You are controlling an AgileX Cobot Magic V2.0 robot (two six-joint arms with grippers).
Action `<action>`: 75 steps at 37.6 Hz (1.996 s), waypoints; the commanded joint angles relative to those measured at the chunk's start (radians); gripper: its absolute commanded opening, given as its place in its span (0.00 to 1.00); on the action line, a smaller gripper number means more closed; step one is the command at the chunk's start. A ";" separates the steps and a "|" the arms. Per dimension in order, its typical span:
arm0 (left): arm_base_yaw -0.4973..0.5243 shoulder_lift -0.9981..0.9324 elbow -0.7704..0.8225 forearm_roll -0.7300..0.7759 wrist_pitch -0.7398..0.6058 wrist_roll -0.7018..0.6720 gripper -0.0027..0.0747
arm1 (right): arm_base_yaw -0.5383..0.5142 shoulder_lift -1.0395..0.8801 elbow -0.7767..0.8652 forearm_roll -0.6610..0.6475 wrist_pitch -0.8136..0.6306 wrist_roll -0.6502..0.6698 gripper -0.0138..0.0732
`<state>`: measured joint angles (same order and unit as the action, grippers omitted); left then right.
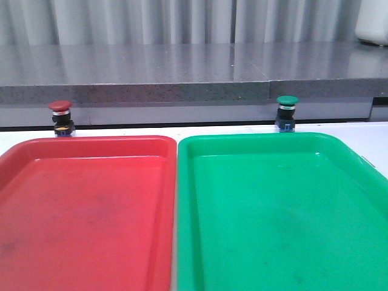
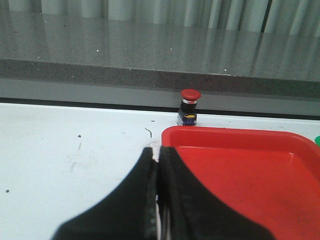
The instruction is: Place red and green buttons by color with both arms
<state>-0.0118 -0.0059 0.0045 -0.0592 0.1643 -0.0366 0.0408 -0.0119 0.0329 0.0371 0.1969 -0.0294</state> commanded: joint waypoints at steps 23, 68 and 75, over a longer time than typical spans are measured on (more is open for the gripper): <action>0.001 -0.014 0.024 -0.011 -0.088 -0.007 0.01 | -0.008 -0.014 -0.012 -0.003 -0.088 0.000 0.08; 0.001 0.212 -0.405 -0.003 -0.046 -0.007 0.01 | -0.008 0.180 -0.465 -0.003 0.113 0.000 0.08; 0.001 0.350 -0.445 -0.003 -0.036 -0.007 0.01 | -0.008 0.351 -0.564 0.003 0.189 0.000 0.08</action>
<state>-0.0118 0.2940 -0.3997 -0.0597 0.1906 -0.0366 0.0408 0.2678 -0.4739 0.0358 0.4232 -0.0294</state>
